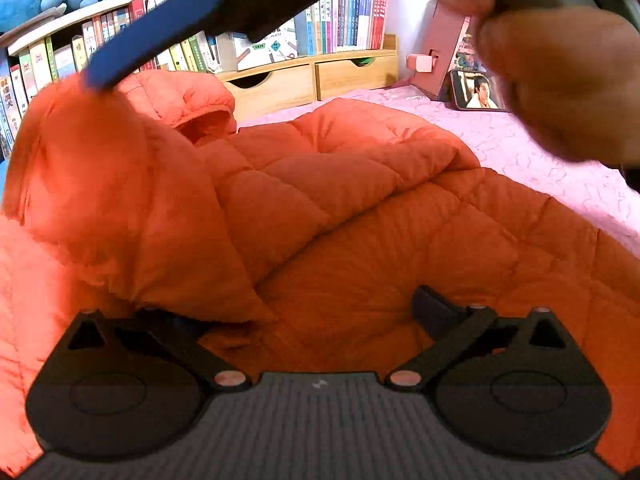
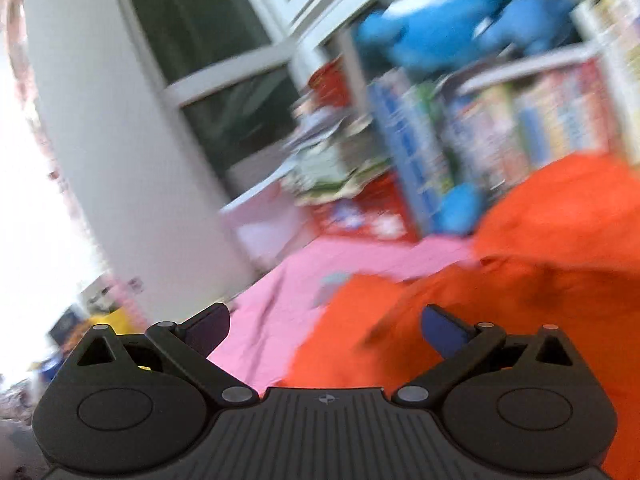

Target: Fold clothes

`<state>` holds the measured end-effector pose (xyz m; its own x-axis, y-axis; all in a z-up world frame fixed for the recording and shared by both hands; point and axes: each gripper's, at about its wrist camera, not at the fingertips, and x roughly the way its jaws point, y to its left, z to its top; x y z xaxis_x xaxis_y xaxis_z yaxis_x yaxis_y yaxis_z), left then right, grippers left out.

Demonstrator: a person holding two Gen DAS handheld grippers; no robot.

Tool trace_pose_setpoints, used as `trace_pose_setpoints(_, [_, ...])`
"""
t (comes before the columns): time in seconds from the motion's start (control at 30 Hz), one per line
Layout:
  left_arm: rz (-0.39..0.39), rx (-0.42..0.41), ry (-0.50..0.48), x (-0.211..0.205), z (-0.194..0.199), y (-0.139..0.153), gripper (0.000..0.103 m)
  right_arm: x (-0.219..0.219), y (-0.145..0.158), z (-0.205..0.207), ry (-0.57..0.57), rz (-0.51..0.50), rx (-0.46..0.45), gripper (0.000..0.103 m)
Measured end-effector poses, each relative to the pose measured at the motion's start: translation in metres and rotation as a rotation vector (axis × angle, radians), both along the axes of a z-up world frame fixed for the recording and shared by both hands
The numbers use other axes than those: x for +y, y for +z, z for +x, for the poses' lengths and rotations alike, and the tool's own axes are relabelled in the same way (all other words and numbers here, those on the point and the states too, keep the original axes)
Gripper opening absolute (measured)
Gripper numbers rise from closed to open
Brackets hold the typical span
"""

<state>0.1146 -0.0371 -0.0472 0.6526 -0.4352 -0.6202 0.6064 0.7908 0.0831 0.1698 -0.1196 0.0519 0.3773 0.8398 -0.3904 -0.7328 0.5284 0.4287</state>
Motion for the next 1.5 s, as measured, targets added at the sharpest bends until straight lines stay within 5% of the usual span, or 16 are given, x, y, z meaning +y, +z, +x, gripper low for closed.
trace_pose_setpoints(0.07, [-0.002,-0.003,0.001,0.001,0.0,0.001,0.103,0.009,-0.01,0.001,-0.065,-0.105,-0.003,0.103])
trace_pose_setpoints(0.2, [-0.009,-0.022,-0.001,0.003,-0.004,0.002,0.103,-0.037,-0.045,0.022,-0.405,-0.197,0.156,0.103])
trace_pose_setpoints(0.3, [-0.026,-0.047,-0.014,0.005,-0.011,0.006,0.103,-0.092,-0.062,0.026,-0.658,-0.156,0.249,0.103])
trace_pose_setpoints(0.53, [-0.222,-0.118,0.059,0.044,-0.036,0.037,0.103,-0.135,-0.046,-0.009,-1.029,-0.176,0.102,0.103])
trace_pose_setpoints(0.63, [-0.294,-0.199,0.151,0.076,-0.046,0.06,0.103,-0.143,-0.041,-0.028,-0.932,-0.074,0.049,0.103])
trace_pose_setpoints(0.73, [-0.255,-0.315,0.353,0.096,-0.04,0.071,0.103,-0.128,-0.038,-0.041,-0.771,-0.014,0.018,0.103])
trace_pose_setpoints(0.87, [-0.174,-0.315,0.656,0.116,-0.009,0.064,0.103,-0.083,-0.049,-0.037,-0.675,-0.178,-0.015,0.101])
trace_pose_setpoints(0.9, [-0.166,-0.299,0.695,0.119,-0.003,0.06,0.103,-0.07,-0.054,-0.035,-0.684,-0.25,-0.031,0.083])
trace_pose_setpoints(0.93, [-0.162,-0.284,0.723,0.122,0.002,0.058,0.101,-0.061,-0.06,-0.033,-0.696,-0.312,-0.042,0.049])
trace_pose_setpoints(1.0, [-0.168,-0.275,0.753,0.125,0.005,0.056,0.101,-0.06,-0.058,-0.032,-0.762,-0.344,-0.067,0.037])
trace_pose_setpoints(1.13, [-0.154,-0.323,0.759,0.124,0.007,0.063,0.103,-0.067,-0.04,-0.035,-0.887,-0.395,-0.194,0.042])
trace_pose_setpoints(1.17, [-0.13,-0.311,0.766,0.122,0.013,0.06,0.103,-0.068,-0.041,-0.032,-0.895,-0.421,-0.205,0.047])
trace_pose_setpoints(1.23, [-0.083,-0.278,0.788,0.123,0.024,0.047,0.103,-0.067,-0.05,-0.023,-0.903,-0.496,-0.189,0.075])
trace_pose_setpoints(1.27, [-0.067,-0.246,0.798,0.124,0.03,0.038,0.103,-0.067,-0.058,-0.02,-0.907,-0.535,-0.168,0.078])
trace_pose_setpoints(1.37, [-0.129,-0.217,0.82,0.132,0.021,0.035,0.099,-0.07,-0.071,-0.023,-0.928,-0.588,-0.157,0.08])
trace_pose_setpoints(1.5, [-0.209,-0.322,0.774,0.126,0.011,0.061,0.103,-0.063,-0.043,-0.05,-0.976,-0.549,-0.373,0.088])
